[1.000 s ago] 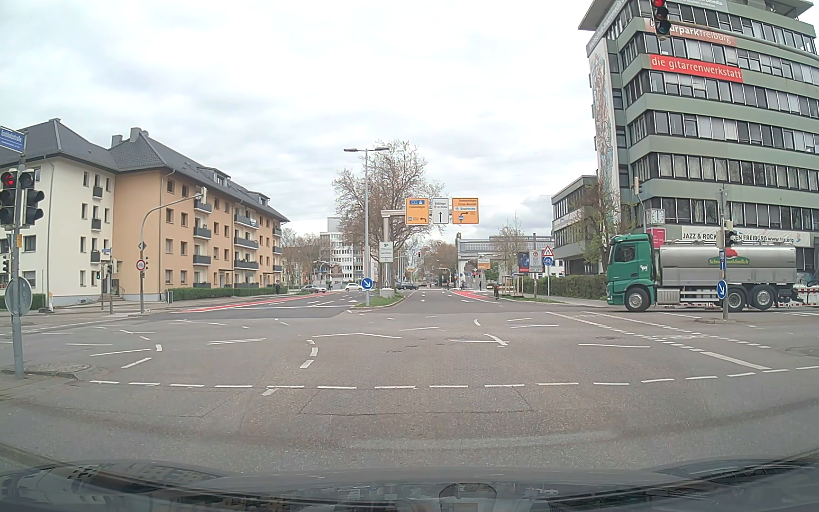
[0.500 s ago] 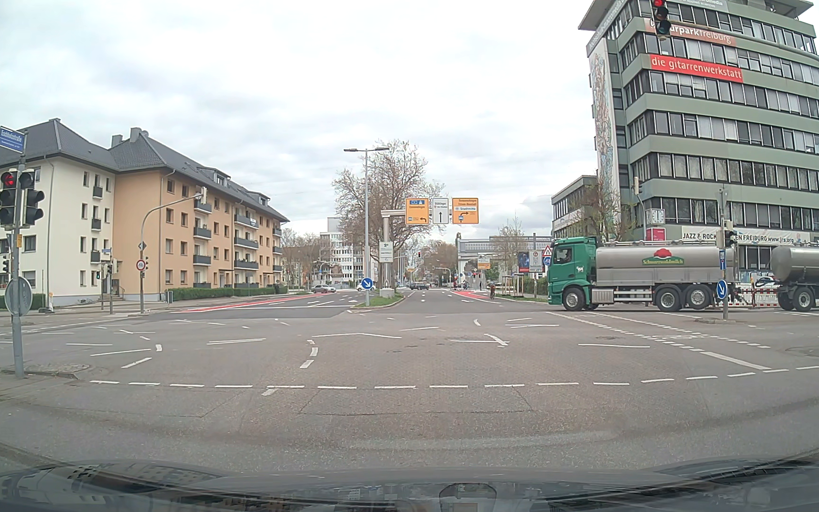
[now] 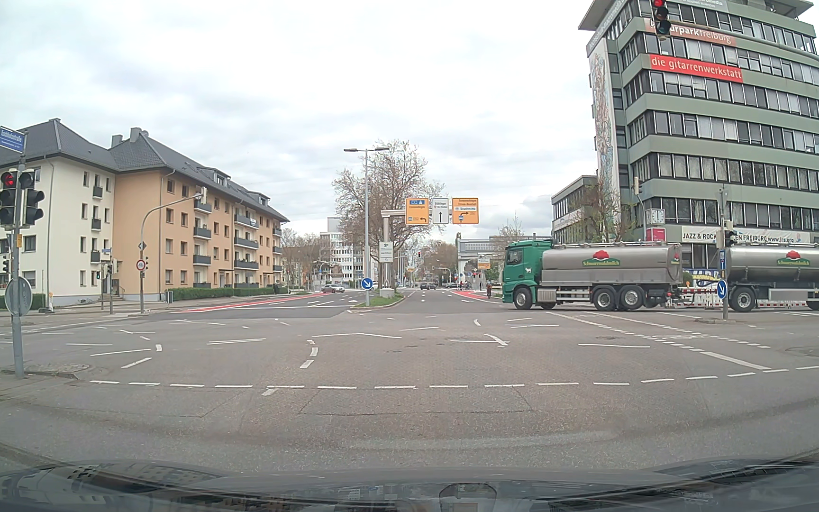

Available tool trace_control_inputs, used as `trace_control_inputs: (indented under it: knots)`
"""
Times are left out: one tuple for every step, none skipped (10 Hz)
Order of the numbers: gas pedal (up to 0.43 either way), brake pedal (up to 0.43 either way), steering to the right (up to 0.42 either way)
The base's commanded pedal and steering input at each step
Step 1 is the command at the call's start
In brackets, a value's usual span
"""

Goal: Follow the waypoints while adhering to traffic rules and regulations

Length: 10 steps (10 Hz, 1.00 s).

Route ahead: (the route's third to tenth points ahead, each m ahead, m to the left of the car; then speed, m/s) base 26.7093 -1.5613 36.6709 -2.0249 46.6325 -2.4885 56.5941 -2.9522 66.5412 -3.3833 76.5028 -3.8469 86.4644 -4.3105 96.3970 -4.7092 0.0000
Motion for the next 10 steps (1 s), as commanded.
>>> trace_control_inputs:
  knots:
    - [0.0,0.195,-0.016]
    - [0.0,0.201,-0.016]
    - [0.0,0.201,-0.016]
    - [0.0,0.201,-0.015]
    - [0.0,0.195,-0.015]
    - [0.0,0.201,-0.014]
    - [0.0,0.201,-0.014]
    - [0.0,0.201,-0.014]
    - [0.0,0.201,-0.014]
    - [0.0,0.201,-0.014]
